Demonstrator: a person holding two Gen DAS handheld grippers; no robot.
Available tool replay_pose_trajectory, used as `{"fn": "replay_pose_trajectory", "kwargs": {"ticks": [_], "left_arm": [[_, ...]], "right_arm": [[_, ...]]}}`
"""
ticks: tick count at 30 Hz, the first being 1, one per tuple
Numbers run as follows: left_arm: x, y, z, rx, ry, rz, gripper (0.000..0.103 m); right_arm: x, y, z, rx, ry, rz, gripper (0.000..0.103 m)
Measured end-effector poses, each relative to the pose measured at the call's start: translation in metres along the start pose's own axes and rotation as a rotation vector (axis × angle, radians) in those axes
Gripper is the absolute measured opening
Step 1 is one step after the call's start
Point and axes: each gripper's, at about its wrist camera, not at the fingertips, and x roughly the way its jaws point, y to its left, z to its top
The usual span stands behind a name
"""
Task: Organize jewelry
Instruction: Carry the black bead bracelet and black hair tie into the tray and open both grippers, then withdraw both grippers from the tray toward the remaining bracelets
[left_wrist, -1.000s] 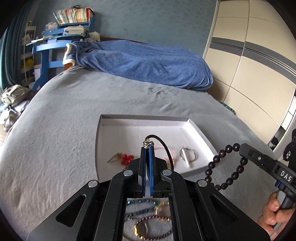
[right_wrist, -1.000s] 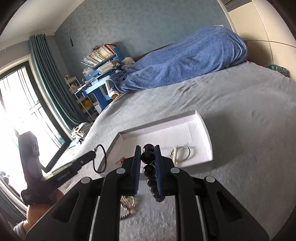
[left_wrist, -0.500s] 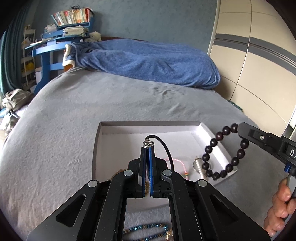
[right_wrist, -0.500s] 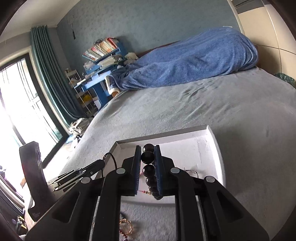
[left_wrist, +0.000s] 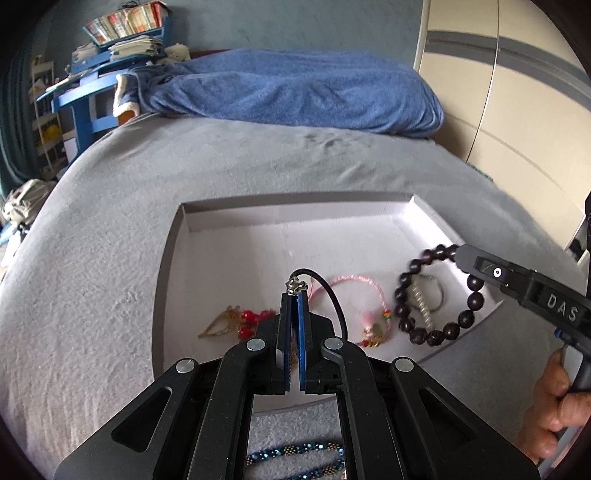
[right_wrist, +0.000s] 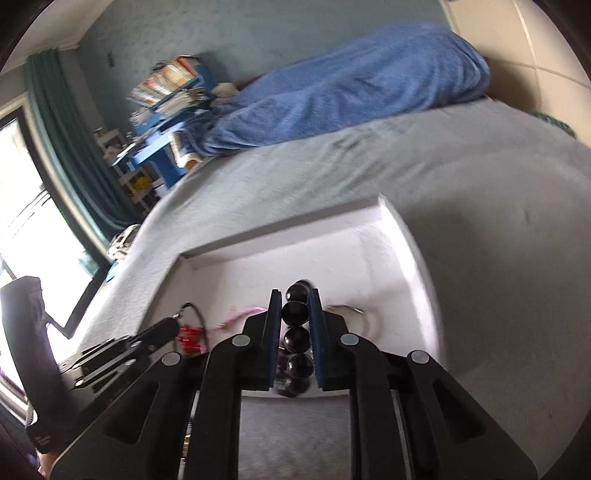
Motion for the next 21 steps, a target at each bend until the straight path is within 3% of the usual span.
{"fn": "replay_pose_trajectory", "kwargs": {"ticks": [8,12,17,21], "left_arm": [[0.011,-0.005,-0.008,0.021,0.045,0.021,0.004],[0.008,-0.006,-0.010,0.018,0.037,0.056,0.025],[0.000,-0.003,-0.006,0.001,0.010,0.061,0.036],[-0.011,0.002,-0.004,-0.011,-0.020,0.074,0.055]], "right_arm": [[0.013,-0.024,-0.003,0.026,0.026,-0.075,0.015],[0.015,-0.027,-0.007,0.024,0.039,-0.097,0.015],[0.006,-0.021,-0.009,-0.025,0.017,-0.114,0.017],[-0.005,-0.015,-0.011,-0.057,-0.010,-0.132,0.032]]}}
